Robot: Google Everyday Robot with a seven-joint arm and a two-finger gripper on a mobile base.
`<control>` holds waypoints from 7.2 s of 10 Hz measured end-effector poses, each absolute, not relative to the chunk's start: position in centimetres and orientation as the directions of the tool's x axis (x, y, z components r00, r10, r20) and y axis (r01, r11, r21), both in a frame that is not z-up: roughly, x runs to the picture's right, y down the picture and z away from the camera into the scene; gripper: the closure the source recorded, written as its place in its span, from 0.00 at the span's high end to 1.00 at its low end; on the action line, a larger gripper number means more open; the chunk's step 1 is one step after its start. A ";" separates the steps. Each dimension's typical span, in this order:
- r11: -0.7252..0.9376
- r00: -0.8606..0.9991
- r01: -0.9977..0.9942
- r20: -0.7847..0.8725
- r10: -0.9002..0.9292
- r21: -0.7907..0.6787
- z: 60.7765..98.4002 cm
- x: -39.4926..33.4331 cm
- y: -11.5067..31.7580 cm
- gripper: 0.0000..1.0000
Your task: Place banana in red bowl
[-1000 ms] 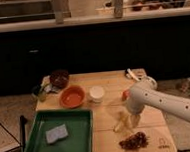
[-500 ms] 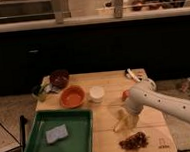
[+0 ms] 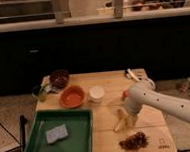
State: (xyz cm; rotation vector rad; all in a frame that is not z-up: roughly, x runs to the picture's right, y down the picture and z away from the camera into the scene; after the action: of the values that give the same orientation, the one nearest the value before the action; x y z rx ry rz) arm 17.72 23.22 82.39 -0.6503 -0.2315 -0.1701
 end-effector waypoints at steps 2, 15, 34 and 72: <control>0.781 0.960 0.224 0.269 -0.074 -0.583 82.5 17.8 23.3 0.80; 0.784 0.959 0.180 0.282 -0.006 -0.594 83.3 18.9 23.5 0.66; 0.822 0.951 0.270 0.270 -0.148 -0.501 79.7 16.6 14.2 0.08; 0.797 0.858 0.478 0.388 -0.336 -0.368 78.2 6.1 4.8 0.08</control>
State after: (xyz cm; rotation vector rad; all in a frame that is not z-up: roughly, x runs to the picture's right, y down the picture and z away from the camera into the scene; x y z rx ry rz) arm 6.13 4.79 78.22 -0.4748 -0.3131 -0.4446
